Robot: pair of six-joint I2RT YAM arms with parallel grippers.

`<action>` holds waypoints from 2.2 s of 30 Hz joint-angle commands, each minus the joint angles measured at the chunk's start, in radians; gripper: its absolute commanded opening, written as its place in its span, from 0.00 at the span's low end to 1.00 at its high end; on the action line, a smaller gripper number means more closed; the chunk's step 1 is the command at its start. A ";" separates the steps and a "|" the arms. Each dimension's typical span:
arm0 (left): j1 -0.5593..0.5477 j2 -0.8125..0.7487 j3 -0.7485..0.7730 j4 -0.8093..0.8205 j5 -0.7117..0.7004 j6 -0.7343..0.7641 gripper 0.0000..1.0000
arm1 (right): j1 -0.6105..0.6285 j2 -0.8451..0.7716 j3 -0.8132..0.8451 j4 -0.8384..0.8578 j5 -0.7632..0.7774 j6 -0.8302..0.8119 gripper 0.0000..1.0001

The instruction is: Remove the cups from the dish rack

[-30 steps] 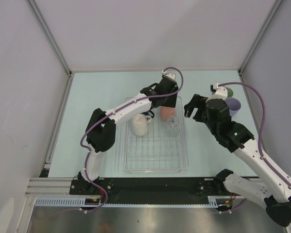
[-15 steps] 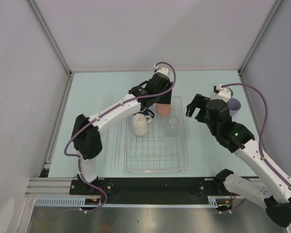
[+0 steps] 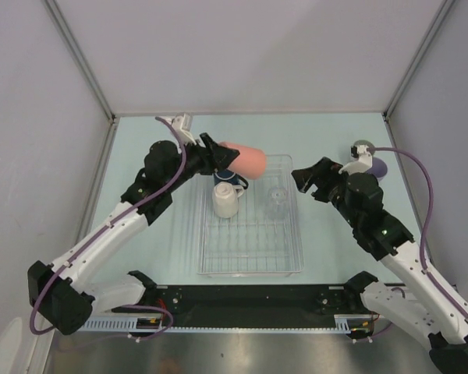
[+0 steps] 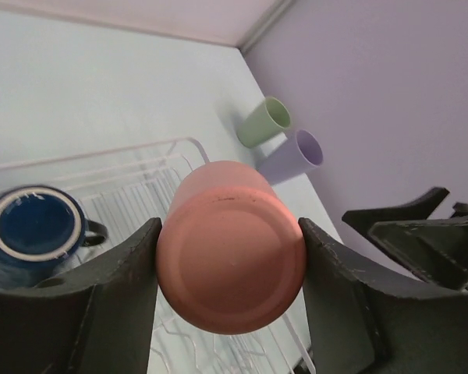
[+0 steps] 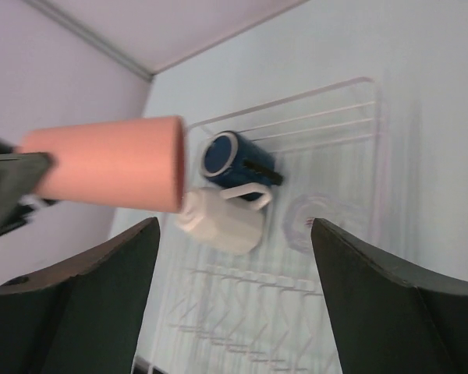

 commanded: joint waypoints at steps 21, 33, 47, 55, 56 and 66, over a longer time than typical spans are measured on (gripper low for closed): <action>0.114 -0.024 -0.410 0.894 0.471 -0.426 0.00 | 0.005 -0.037 -0.192 0.571 -0.459 0.216 0.82; 0.114 0.000 -0.430 0.940 0.493 -0.460 0.01 | 0.077 0.137 -0.162 0.735 -0.519 0.225 0.53; 0.114 0.045 -0.433 0.910 0.514 -0.460 0.02 | 0.106 0.184 -0.157 0.774 -0.557 0.241 0.00; 0.114 0.059 -0.316 0.569 0.479 -0.264 0.83 | 0.104 -0.009 -0.099 0.406 -0.367 0.078 0.00; 0.114 0.062 -0.296 0.548 0.471 -0.258 0.83 | 0.101 -0.032 -0.090 0.367 -0.315 0.051 0.00; 0.114 0.073 -0.311 0.488 0.425 -0.270 0.81 | 0.091 -0.015 0.246 -0.222 0.177 -0.074 0.00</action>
